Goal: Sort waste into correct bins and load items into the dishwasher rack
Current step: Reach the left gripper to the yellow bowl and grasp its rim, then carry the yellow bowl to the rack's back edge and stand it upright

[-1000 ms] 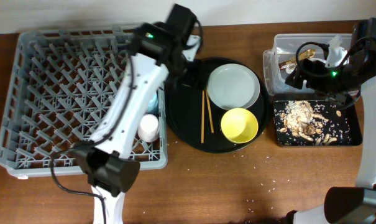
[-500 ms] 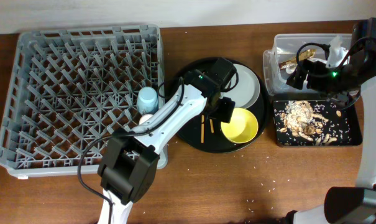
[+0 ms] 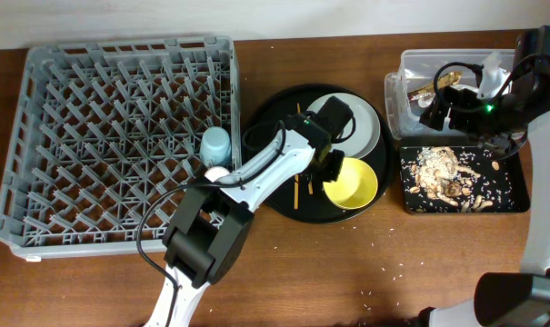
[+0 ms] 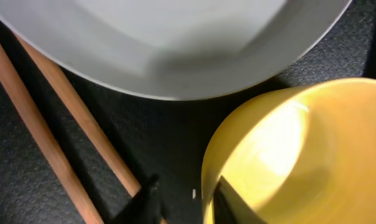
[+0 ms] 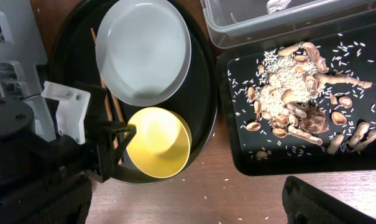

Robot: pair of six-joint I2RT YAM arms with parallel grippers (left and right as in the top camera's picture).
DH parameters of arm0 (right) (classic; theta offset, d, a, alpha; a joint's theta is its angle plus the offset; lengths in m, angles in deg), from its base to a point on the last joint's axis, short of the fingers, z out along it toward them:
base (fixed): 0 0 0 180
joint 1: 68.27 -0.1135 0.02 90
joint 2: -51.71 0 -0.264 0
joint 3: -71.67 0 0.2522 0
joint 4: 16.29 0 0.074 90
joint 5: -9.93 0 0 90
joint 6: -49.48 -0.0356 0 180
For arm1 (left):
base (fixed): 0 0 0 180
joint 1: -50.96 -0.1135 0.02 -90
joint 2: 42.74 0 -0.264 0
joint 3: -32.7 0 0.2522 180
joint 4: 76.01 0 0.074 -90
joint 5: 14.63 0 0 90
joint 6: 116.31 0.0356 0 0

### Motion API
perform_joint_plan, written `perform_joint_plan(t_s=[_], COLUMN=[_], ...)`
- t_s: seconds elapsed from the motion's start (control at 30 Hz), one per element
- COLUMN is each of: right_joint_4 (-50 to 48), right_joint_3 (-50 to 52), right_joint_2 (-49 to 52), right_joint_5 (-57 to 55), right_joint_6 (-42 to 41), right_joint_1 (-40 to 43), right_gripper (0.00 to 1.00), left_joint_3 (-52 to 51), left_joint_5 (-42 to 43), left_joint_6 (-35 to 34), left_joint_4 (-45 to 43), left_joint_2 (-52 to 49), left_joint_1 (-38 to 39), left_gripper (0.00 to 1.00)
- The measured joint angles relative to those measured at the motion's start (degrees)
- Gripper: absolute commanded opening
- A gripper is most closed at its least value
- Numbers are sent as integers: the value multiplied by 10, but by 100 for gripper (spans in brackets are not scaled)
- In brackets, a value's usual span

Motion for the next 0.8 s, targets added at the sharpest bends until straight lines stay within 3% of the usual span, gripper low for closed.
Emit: perform_joint_plan(t_s=[0.1,0.2,0.27,0.43,0.47,0.5,0.53,0.7,0.8], right_joint_4=[0,0,0,0,0,0,0,0,0], right_joint_3=[0,0,0,0,0,0,0,0,0], right_joint_2=[0,0,0,0,0,0,0,0,0], right_joint_5=[0,0,0,0,0,0,0,0,0], right_joint_6=[0,0,0,0,0,0,0,0,0], right_joint_1=[0,0,0,0,0,0,0,0,0], right_gripper=[98,99,98,98,98,98,98,99,98], left_joint_3=[0,0,0,0,0,0,0,1,29], left_joint_5=[0,0,0,0,0,0,0,0,0], left_joint_6=[-1,-1,-1,-1,-1,-1,0,-1,-1], left_joint_4=[-4,-4,-8,-10,-10,-10,-10,-5,58], left_joint_2=[0,0,-1,-14,-14,-14,-14,-14,-14], left_joint_1=[0,0,1,11,12,12,12,12,9], left_gripper=[36,37,27,20,16,4,0,0,0])
